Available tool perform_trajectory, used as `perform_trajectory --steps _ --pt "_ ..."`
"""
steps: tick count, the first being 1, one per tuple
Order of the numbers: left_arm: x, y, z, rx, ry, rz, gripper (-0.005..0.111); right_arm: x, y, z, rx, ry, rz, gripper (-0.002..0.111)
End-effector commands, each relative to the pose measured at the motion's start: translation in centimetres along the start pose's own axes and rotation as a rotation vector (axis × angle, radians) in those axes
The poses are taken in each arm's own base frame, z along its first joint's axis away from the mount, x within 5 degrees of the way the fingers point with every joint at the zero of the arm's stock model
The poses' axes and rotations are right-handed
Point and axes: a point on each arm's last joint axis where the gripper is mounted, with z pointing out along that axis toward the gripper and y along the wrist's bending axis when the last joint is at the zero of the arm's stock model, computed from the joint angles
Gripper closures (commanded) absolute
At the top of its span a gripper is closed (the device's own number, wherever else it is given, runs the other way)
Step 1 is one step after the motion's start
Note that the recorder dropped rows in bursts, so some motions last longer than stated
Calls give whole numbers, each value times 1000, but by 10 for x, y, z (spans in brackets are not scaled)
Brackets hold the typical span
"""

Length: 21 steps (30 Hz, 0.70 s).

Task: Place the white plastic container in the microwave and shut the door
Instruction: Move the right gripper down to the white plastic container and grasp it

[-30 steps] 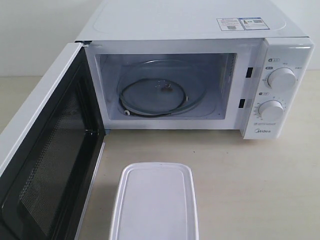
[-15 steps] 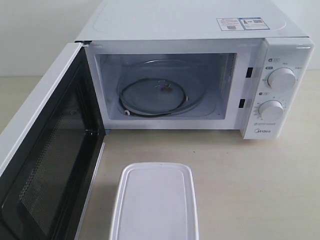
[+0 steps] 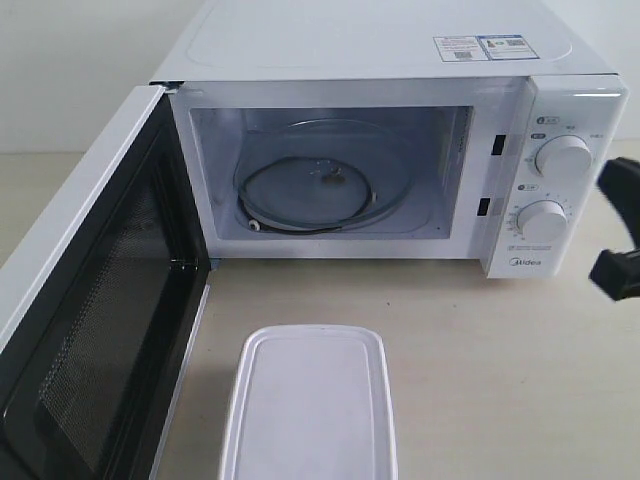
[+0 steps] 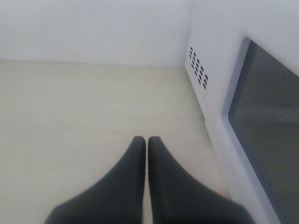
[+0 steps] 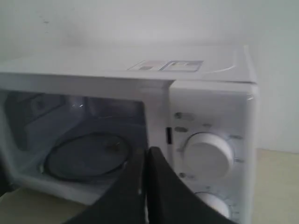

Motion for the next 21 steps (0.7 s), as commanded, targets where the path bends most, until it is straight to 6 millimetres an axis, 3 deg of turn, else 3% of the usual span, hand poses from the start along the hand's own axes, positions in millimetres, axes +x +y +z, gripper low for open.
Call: perform_trajectory --steps 1,9,15,21 --pt "1 0 0 0 0 -11 102 19 8 16 -163 47 1 109" --pt "1 0 0 0 0 -11 102 61 15 32 -334 163 98 109" --pt "1 0 0 0 0 -11 102 101 19 32 -425 356 163 109" --pt "1 0 0 0 0 -11 102 118 27 28 -532 488 285 109"
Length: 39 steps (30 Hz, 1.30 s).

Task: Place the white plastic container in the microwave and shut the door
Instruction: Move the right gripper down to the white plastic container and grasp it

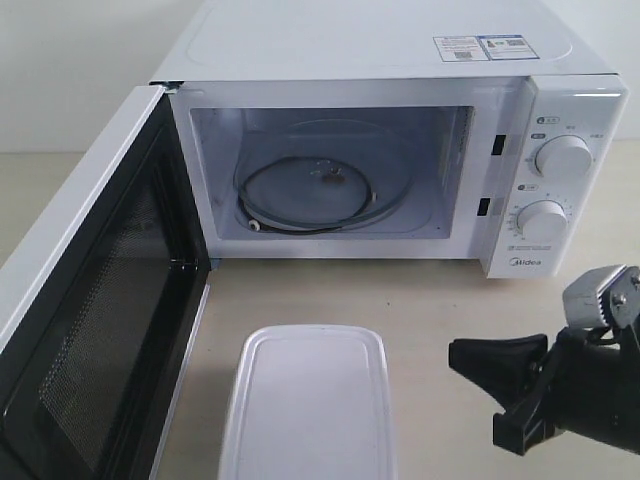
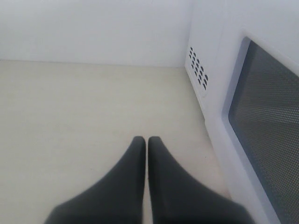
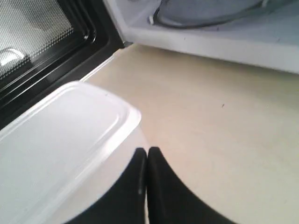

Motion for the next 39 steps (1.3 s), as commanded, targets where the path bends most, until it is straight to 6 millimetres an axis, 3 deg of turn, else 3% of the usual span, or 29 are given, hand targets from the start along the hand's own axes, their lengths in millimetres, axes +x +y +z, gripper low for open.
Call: perform_trajectory --steps 1,4,10,12,24,31,35,39 --pt "1 0 0 0 0 -11 102 7 6 3 -121 58 89 109" --pt "1 0 0 0 0 -11 102 4 9 6 -193 89 160 109" --pt "1 0 0 0 0 -11 102 -9 0 15 -182 103 636 109" --pt "1 0 0 0 0 -11 102 -12 -1 18 -196 115 698 109" --pt "1 0 0 0 0 -11 102 -16 29 37 -448 408 623 109" --pt "1 0 0 0 0 -11 102 -13 32 40 -431 432 608 109" --pt "1 0 0 0 0 -11 102 -19 20 39 -379 361 633 109" --pt "1 0 0 0 0 -11 102 -22 -7 18 -353 327 652 109"
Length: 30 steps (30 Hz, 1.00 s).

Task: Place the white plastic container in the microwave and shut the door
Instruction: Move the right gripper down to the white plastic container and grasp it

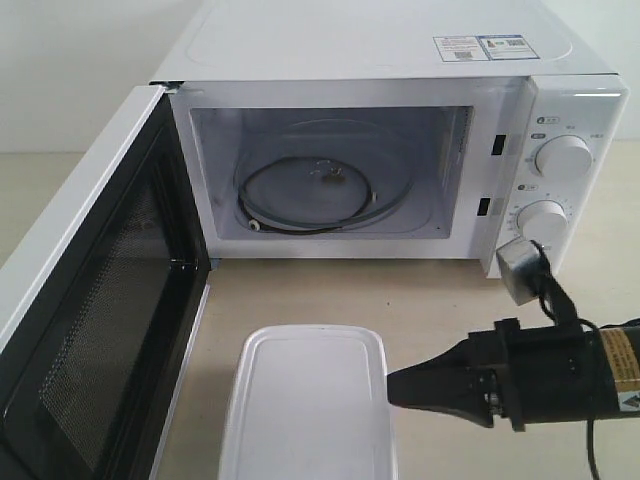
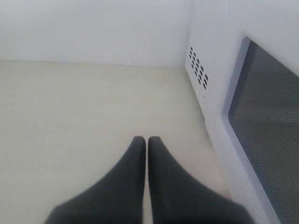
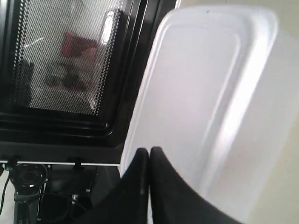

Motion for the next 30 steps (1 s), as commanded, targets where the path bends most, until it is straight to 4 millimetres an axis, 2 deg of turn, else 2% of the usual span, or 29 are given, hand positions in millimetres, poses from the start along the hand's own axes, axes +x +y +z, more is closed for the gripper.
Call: perform_trajectory --steps 1,3,7,12,23,27,28,30 --pt "1 0 0 0 0 -11 102 -3 -11 -25 13 -4 -9 109" --pt "1 0 0 0 0 -11 102 1 -9 -23 7 43 2 109" --pt "1 0 0 0 0 -11 102 7 -16 -12 126 103 0 109" --pt "1 0 0 0 0 -11 102 9 -10 1 116 106 -3 109" --pt "1 0 0 0 0 -11 102 8 -10 1 119 94 4 106" --pt "1 0 0 0 0 -11 102 8 -10 1 119 94 8 89" --pt "1 0 0 0 0 -11 102 8 -10 1 119 95 12 73" --pt "1 0 0 0 0 -11 102 8 -11 1 128 90 42 57"
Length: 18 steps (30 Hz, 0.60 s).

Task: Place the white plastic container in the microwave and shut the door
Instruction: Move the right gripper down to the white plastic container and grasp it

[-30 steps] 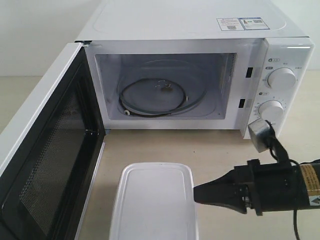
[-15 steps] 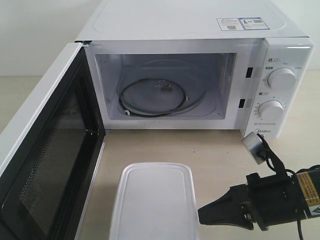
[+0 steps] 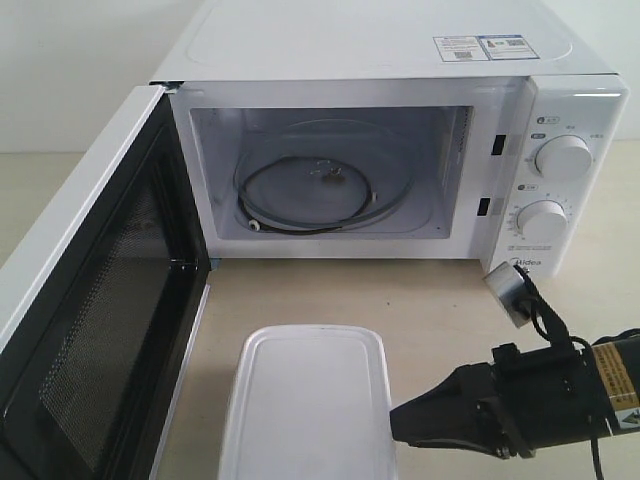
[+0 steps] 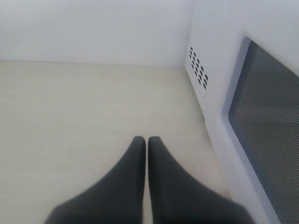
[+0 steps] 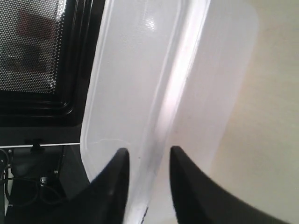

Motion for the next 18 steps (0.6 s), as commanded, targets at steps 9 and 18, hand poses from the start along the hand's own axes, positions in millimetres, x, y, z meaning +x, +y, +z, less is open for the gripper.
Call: perform_trajectory --steps 9,18 --pt "1 0 0 0 0 -11 102 -5 3 24 122 -45 98 57" --pt "1 0 0 0 0 -11 102 -4 8 26 72 -23 127 85"
